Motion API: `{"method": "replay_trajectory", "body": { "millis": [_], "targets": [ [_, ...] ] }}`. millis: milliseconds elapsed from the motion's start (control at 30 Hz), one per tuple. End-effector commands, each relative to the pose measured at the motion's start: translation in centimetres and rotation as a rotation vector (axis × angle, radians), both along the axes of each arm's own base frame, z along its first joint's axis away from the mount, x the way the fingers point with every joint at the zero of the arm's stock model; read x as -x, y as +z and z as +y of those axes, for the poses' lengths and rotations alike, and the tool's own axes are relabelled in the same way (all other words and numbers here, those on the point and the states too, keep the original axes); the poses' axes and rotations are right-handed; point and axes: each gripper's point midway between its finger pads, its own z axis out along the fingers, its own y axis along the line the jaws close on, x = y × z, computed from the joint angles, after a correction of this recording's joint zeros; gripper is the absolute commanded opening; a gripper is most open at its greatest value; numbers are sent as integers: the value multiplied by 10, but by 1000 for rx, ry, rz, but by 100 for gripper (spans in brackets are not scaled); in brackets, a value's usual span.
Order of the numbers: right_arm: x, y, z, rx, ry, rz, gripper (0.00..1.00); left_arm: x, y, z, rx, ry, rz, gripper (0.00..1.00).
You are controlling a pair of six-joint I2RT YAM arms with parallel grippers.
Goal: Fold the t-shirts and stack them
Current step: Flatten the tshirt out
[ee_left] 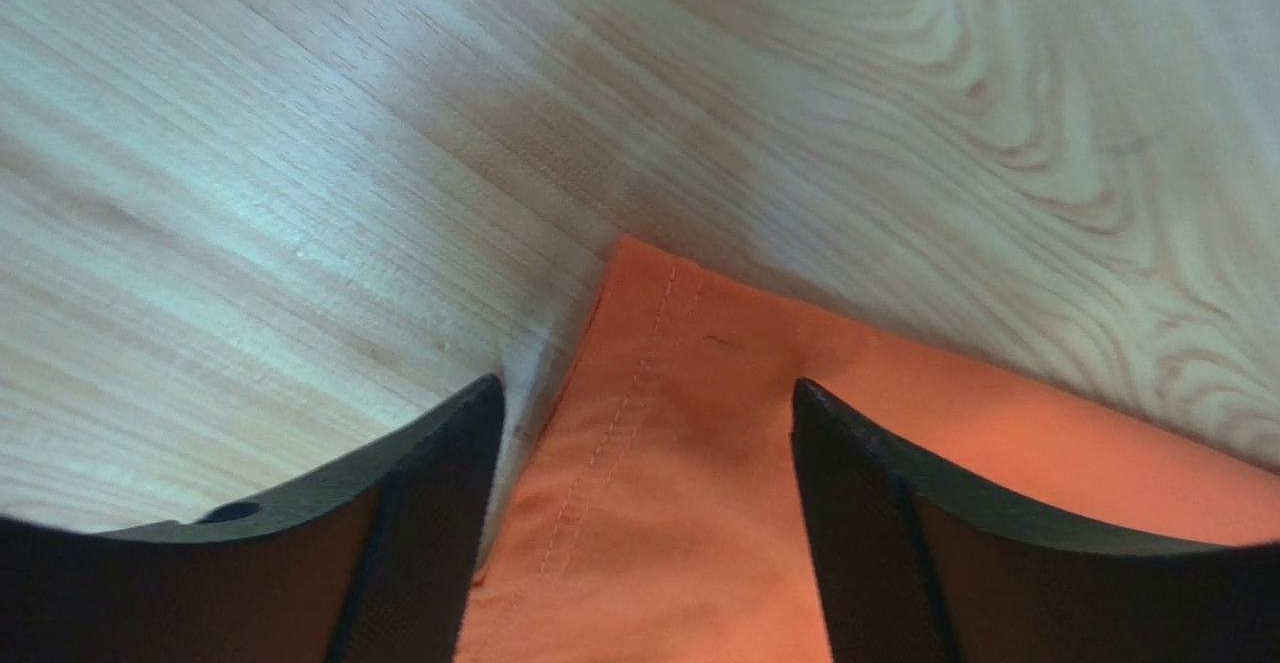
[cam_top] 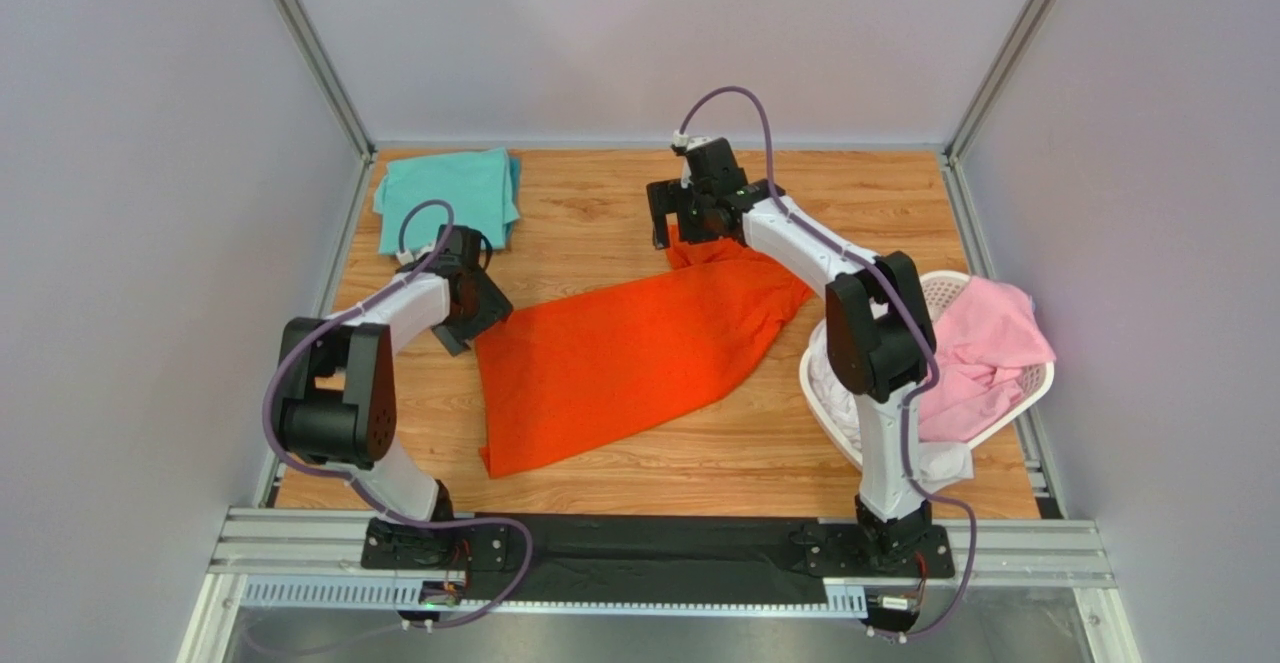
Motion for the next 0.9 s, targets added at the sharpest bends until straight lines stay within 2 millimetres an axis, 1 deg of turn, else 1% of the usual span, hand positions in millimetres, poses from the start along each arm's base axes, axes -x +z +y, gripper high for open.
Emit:
{"method": "replay_trajectory", "body": {
  "millis": [0,33,67,100,133,167,200,233,267,300,333,367,400,433,467,533,567,633,667,733,767,800,833,867],
  "targets": [
    [-10,-3,6,39,35,-4,100,-12,-3,-7,33,-38,8,75],
    [-13,-6,5,46,31,-5,100,-11,-10,-11,51,-50,26,71],
    [-15,-7,6,52,31,-7,100,-11,-12,-12,58,-54,29,63],
    [-15,-21,6,67,35,19,100,-11,-15,-14,67,-55,35,58],
    [-21,-14,10,59,35,3,100,-10,-18,-17,80,-61,46,53],
    [-25,-18,7,88,17,-5,100,-10,-20,-17,84,-63,48,38],
    [-27,-31,8,106,20,10,100,-8,-22,-18,85,-63,54,27],
    [-30,-35,8,114,16,8,99,-7,-23,-18,87,-64,58,18],
    [-39,-27,11,120,5,-20,99,-6,-24,-18,87,-67,62,3],
    [-41,-40,11,147,6,-3,99,-6,-24,-18,88,-71,63,0],
    [-44,-44,11,166,10,-7,98,-5,-23,-19,90,-78,63,0],
    [-51,-37,12,183,1,-33,97,-5,-24,-19,93,-83,64,0],
    [-53,-43,12,198,4,-27,96,-4,-23,-20,93,-87,60,0],
    [-53,-56,12,218,7,-6,95,-4,-20,-20,96,-90,53,0],
    [-56,-55,15,226,4,-15,93,-4,-19,-20,97,-92,48,0],
    [-52,-71,15,246,10,15,89,-3,-16,-20,93,-94,35,0],
    [-50,-69,16,255,10,25,81,-1,-16,-19,89,-100,37,0],
    [-49,-70,15,265,-7,25,70,-1,-12,-18,83,-100,24,0],
    [-49,-69,11,268,-35,29,60,-1,-11,-18,82,-103,22,0],
    [-44,-71,8,270,-48,44,50,0,-8,-17,80,-104,11,0],
    [-42,-66,8,264,-55,43,31,0,-7,-17,78,-105,9,0],
    [-40,-66,7,263,-58,50,21,0,-5,-17,79,-107,2,0],
    [-37,-68,5,266,-64,57,14,0,-4,-17,79,-112,-1,0],
    [-38,-64,2,272,-78,46,1,0,-2,-17,78,-113,-5,0]
  ]
}}
